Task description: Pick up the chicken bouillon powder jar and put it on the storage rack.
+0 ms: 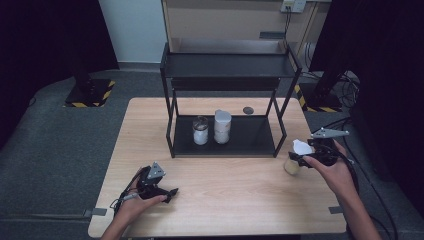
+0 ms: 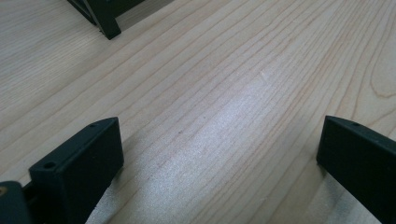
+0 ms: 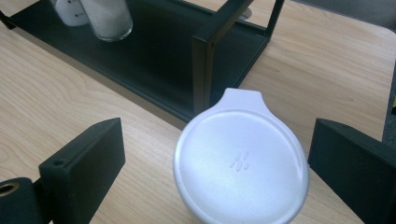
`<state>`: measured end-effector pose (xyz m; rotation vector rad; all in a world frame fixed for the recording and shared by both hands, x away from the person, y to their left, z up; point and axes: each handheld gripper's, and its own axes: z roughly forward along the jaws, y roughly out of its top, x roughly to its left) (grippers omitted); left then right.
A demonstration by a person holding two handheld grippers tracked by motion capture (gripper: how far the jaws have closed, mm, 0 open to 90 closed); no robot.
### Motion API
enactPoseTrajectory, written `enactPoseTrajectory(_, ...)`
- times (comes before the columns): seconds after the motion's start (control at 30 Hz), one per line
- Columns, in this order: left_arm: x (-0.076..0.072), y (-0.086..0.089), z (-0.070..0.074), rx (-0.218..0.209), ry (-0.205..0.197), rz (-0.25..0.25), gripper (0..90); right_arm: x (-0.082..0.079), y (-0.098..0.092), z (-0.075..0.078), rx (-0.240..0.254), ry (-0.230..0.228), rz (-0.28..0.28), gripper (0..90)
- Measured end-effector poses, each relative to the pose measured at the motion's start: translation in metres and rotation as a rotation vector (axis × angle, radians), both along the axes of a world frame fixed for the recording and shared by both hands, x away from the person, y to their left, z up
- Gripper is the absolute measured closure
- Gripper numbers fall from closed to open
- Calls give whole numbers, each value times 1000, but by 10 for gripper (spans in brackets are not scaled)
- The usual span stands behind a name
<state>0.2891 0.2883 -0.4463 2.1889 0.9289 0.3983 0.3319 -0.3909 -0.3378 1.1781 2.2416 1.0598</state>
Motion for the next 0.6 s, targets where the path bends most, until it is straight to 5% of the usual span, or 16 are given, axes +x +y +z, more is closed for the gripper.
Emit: enactPoseTrajectory(0.6,0,0,0,0,0,0,0,2,3,-13,-2,30,-39,96)
